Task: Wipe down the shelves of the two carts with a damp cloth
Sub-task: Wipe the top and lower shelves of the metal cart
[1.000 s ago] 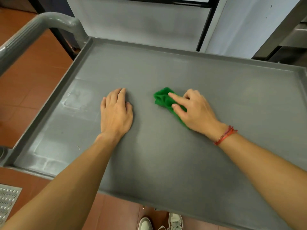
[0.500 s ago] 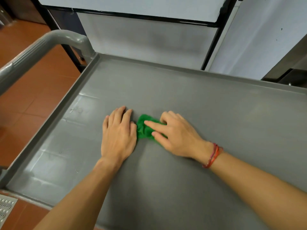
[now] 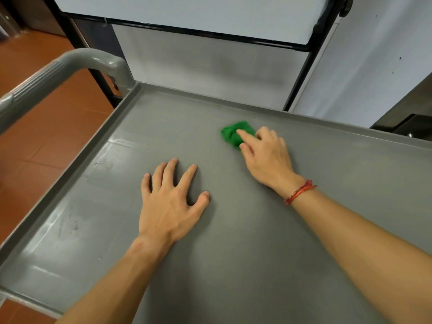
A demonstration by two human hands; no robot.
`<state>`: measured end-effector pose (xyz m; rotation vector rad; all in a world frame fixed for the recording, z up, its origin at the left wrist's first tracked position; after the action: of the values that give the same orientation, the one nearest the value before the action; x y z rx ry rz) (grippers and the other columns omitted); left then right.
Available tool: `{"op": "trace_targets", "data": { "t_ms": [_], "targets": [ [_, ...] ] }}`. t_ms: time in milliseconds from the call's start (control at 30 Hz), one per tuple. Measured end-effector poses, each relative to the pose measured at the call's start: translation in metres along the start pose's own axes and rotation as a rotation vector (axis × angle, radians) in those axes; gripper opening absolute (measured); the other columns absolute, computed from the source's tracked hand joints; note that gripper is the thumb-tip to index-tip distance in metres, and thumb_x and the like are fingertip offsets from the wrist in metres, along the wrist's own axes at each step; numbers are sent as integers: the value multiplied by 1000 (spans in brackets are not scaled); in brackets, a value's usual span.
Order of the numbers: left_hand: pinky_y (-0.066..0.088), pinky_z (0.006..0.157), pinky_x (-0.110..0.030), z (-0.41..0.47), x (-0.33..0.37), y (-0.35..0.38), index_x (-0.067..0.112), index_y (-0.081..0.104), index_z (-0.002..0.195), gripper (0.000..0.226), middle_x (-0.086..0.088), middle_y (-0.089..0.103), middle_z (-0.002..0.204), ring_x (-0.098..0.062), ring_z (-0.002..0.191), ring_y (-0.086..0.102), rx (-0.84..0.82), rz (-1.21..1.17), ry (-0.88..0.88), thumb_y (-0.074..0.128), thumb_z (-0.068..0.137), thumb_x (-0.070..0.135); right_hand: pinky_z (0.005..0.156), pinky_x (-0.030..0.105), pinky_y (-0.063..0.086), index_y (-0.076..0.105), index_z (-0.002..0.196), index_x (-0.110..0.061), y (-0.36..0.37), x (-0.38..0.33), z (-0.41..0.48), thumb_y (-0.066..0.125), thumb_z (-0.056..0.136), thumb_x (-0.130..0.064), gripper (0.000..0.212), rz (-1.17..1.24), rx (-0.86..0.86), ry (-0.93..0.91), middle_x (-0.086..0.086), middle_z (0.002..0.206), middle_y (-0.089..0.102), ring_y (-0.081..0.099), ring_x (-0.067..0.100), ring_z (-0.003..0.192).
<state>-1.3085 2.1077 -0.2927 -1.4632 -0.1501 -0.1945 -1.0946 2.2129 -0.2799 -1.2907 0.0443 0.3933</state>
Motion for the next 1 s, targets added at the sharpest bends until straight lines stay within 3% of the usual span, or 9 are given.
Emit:
{"op": "trace_targets", "data": {
  "t_ms": [133, 200, 300, 400, 533, 633, 833, 1000],
  "targets": [
    [20, 116, -56, 0, 1, 0, 28, 54, 133, 63, -11, 39, 152, -30, 142, 28, 11, 16, -1, 38, 85, 66, 68, 40, 43, 64, 130, -23, 0, -62, -49, 41, 93, -40, 47, 99, -82, -315, 9, 91, 55, 54, 32, 82],
    [21, 115, -56, -1, 1, 0, 24, 57, 127, 62, -11, 40, 152, -31, 142, 29, 19, 22, 3, 37, 86, 65, 68, 39, 42, 62, 133, -19, -2, -73, -61, 45, 93, -37, 47, 165, -107, -397, 9, 90, 54, 52, 29, 81],
    [20, 116, -55, 0, 2, 0, 27, 54, 134, 65, -10, 39, 152, -30, 143, 28, 16, 11, -4, 37, 85, 66, 69, 38, 43, 64, 132, -20, 2, -53, -41, 44, 92, -37, 47, 156, -147, -455, 11, 89, 54, 53, 31, 79],
    [19, 117, -54, 1, 2, -1, 31, 50, 140, 67, -9, 39, 151, -29, 143, 28, 27, -15, -7, 38, 84, 66, 72, 43, 48, 63, 134, -25, 4, -2, 6, 42, 93, -39, 48, 105, -45, -254, 14, 88, 51, 52, 35, 79],
    [19, 117, -54, 0, 2, -2, 31, 50, 140, 67, -9, 39, 150, -28, 143, 28, 34, -25, -13, 39, 84, 66, 88, 42, 41, 49, 145, -31, -6, 62, 34, 45, 102, -34, 44, 15, 40, 120, 13, 99, 45, 47, 37, 99],
    [19, 117, -55, 0, 1, -1, 31, 51, 140, 66, -9, 40, 150, -29, 142, 28, 42, -22, -13, 39, 85, 66, 89, 42, 39, 49, 145, -28, -6, 58, 29, 45, 102, -31, 43, 26, 5, 149, 14, 102, 47, 47, 37, 102],
    [21, 115, -55, 0, 1, 0, 32, 52, 138, 65, -10, 41, 148, -30, 139, 31, 48, -10, -16, 42, 83, 65, 68, 40, 43, 65, 130, -23, -11, -26, -62, 42, 92, -40, 47, 130, -81, -228, 12, 88, 52, 53, 33, 79],
    [23, 114, -56, -1, 3, 0, 30, 53, 138, 65, -11, 43, 148, -32, 139, 32, 61, 2, -2, 42, 84, 65, 70, 37, 40, 63, 132, -19, -19, -42, -99, 48, 92, -32, 45, 226, -183, -415, 9, 89, 50, 49, 27, 80]
  ]
}}
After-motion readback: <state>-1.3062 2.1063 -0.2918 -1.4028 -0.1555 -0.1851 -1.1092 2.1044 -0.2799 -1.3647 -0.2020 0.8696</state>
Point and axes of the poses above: each hand's wrist, its own z-axis towards the middle knuckle, its own y-axis out of the palm, x = y × z, the point moved 4 cm from there along z, towards the middle knuckle
